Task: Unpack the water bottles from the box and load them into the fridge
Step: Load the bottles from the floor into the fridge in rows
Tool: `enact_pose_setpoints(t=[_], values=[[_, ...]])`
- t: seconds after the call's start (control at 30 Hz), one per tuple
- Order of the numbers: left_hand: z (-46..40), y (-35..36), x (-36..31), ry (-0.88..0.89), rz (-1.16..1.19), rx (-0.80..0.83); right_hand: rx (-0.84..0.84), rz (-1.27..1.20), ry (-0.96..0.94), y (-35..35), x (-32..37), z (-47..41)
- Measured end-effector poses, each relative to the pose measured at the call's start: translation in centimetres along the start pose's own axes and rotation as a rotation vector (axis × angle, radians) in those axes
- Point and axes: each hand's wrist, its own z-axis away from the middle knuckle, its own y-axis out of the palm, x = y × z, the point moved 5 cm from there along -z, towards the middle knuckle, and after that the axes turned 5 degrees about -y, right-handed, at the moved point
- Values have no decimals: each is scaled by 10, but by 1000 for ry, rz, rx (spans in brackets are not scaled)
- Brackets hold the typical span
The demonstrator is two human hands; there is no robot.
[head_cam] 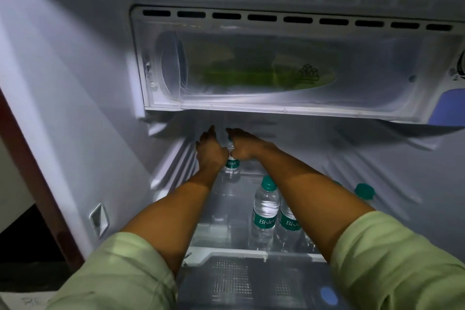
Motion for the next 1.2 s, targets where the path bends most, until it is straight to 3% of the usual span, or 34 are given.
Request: enact_pose_setpoints(t=[0.23, 0.43, 0.67, 1.2], values=[[8, -6, 5, -11, -20, -68, -41, 22, 98, -2, -8, 1], [25, -12, 10, -32, 100, -121, -42, -5, 128, 2, -8, 9], [48, -17, 14, -178, 524, -62, -145, -92, 151, 6, -12, 25], [79, -69, -19, -183, 457, -61, -227, -148, 112, -37, 12, 79]])
